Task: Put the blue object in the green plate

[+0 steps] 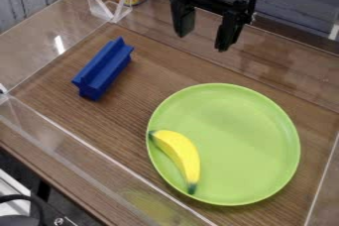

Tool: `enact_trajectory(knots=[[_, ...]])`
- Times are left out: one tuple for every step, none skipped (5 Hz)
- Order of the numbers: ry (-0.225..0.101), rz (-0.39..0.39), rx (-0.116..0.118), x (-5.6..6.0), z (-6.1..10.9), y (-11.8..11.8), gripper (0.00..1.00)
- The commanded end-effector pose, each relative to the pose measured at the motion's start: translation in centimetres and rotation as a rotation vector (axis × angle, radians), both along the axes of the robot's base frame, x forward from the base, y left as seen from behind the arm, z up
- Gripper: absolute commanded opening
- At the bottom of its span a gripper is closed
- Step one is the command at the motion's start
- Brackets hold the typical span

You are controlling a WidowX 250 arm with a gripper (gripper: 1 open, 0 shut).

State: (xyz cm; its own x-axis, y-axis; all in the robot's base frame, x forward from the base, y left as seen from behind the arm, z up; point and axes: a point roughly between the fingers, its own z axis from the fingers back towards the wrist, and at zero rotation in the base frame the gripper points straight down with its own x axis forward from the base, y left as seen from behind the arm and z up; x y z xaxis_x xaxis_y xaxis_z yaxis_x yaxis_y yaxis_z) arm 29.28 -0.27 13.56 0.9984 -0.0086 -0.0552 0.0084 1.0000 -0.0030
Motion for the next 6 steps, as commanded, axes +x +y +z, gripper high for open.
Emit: enact_trajectory(knots=[[0.010,-0.015,0.004,-0.4,-0.6,0.7,1.00],[-0.004,-0.012,0.018,-1.4,-0.9,2.9,1.00],[-0.027,0.018,0.036,-2.8,0.8,5.9,1.00],[-0.050,0.033,0.048,-4.1,2.0,8.6,1.00],[-0.048,0.126,0.055,-4.2,0.8,9.7,1.00],[-0.039,0.213,0.060,-4.1,-0.6,10.2,1.00]])
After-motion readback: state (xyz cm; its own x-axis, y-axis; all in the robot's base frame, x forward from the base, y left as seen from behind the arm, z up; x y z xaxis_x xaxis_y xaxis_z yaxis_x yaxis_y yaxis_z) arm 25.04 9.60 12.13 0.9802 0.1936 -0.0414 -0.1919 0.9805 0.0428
